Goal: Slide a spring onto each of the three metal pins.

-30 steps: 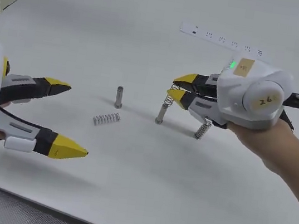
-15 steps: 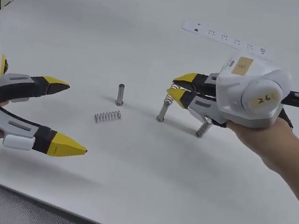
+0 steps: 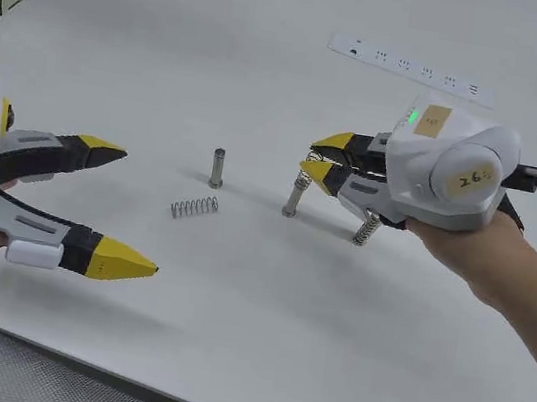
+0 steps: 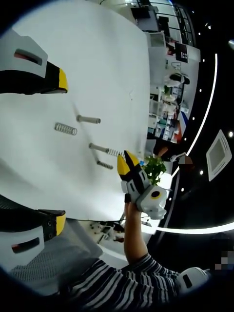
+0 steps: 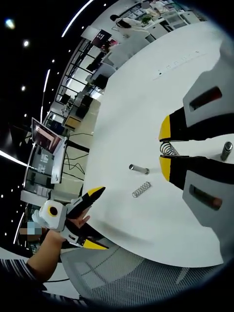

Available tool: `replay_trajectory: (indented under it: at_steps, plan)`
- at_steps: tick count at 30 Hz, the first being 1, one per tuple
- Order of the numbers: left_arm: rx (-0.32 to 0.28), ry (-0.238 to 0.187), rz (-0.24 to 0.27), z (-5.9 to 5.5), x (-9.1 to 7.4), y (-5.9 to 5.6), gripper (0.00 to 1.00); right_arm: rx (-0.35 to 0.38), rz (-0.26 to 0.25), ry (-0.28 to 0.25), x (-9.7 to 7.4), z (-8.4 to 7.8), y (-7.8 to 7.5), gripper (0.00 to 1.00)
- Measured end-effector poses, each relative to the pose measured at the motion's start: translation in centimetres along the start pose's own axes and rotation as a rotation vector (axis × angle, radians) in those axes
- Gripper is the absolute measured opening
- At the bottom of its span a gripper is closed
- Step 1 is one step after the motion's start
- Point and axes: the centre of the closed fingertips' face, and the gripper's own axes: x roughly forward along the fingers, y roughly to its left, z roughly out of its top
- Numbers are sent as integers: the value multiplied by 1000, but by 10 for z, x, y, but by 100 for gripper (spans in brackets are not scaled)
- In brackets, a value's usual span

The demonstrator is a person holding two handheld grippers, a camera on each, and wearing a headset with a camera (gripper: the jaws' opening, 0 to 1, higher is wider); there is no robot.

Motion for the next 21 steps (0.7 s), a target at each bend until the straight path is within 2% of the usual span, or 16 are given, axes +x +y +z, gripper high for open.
replay_trajectory:
  at_steps: [13,21]
  plan:
    - [-5,5,5,-2,0,-1,95,-13,10,16,3,-2,4,8]
    - [-8,7,4,-4,0,-1,95,-22,19,37,9,-10,8,8]
